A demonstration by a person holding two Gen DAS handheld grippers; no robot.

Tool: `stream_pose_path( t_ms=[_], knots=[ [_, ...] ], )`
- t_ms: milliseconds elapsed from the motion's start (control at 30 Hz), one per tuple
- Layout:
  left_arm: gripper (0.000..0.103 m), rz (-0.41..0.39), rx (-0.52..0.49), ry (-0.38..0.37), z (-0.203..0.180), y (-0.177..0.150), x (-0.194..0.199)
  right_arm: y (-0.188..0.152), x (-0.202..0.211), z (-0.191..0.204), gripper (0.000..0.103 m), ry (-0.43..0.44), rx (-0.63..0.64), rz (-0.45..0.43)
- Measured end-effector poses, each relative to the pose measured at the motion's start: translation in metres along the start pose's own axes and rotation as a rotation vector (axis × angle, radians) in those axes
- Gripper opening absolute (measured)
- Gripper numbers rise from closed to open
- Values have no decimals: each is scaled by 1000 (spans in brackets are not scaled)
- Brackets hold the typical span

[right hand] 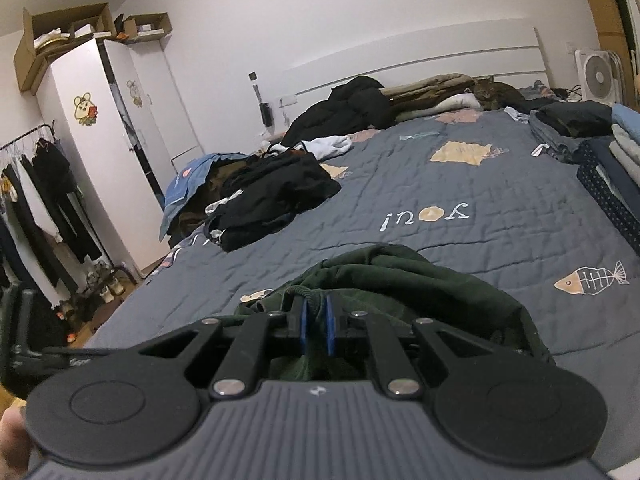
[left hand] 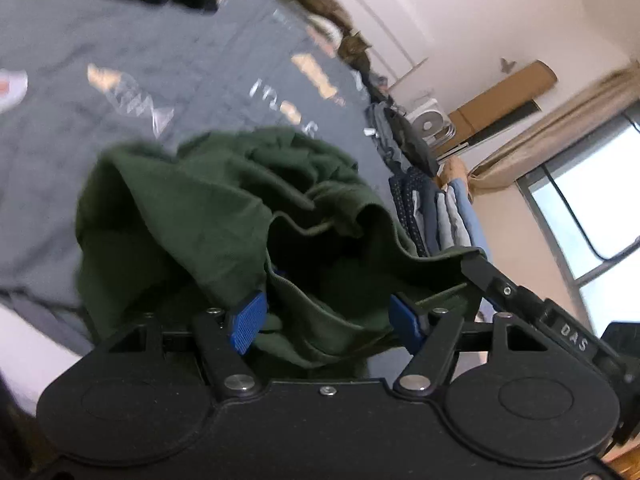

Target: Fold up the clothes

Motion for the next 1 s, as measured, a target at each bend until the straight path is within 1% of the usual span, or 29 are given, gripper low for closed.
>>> stream_pose_path(
  t_ms=[67,100,133,167,200,233,300,333,467,533,567,633,667,700,733,767,833,900,1000],
  knots=[
    [59,15,31,10,4,0,-6,0,-1,-2,10,1,2,7],
    [52,26,47,5,6,0,-9,0,-1,-2,9,-3,12,12],
    [42,46,63,-3,8,0,-13,-1,-1,-1,9,-9,25,17],
    [34,59,76,-3,11,-1,-16,-1,-2,0,9,-13,36,23],
    [21,67,89,2,14,-2,-19,-2,-2,1,9,-14,45,30],
    [15,73,104,2,17,-3,-22,-2,-2,1,9,-15,48,34],
    [7,81,134,-4,21,-5,-25,-3,-2,2,10,-13,43,41],
    [5,76,126,0,22,-5,-25,-4,-3,2,10,-13,43,46],
    [5,49,46,39,18,-6,-18,-5,-4,2,13,-30,53,77],
    [4,34,-4,60,13,-6,-13,-4,-4,1,23,-46,57,104],
    [4,24,-29,67,11,-6,-11,-3,-2,1,26,-55,68,120],
    [4,9,-65,77,7,-6,-7,5,3,5,37,-77,107,144],
    [4,8,-77,82,5,-7,-7,11,7,9,39,-84,134,149],
    [4,7,-88,85,3,-7,-7,18,10,15,43,-82,159,149],
    [4,7,-94,86,2,-7,-7,25,14,22,50,-70,180,143],
    [4,7,-98,86,1,-8,-7,31,15,28,53,-60,204,143],
    [4,6,-103,81,0,-8,-5,42,12,45,61,-45,293,162],
    [4,4,-116,80,0,-7,-3,46,1,62,63,-23,391,209],
    [4,2,-135,82,-1,-6,-1,41,-28,86,63,17,565,335]
  ],
)
Point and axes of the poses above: each gripper's, at about its wrist camera, not at the fingertips, and x roughly against the way its jaws point, z to its left, y to its top, the point moved 8 cm from there along -x, roughly the way its jaws point, and after that the axes turned 13 degrees about y, right-handed, at the moved point
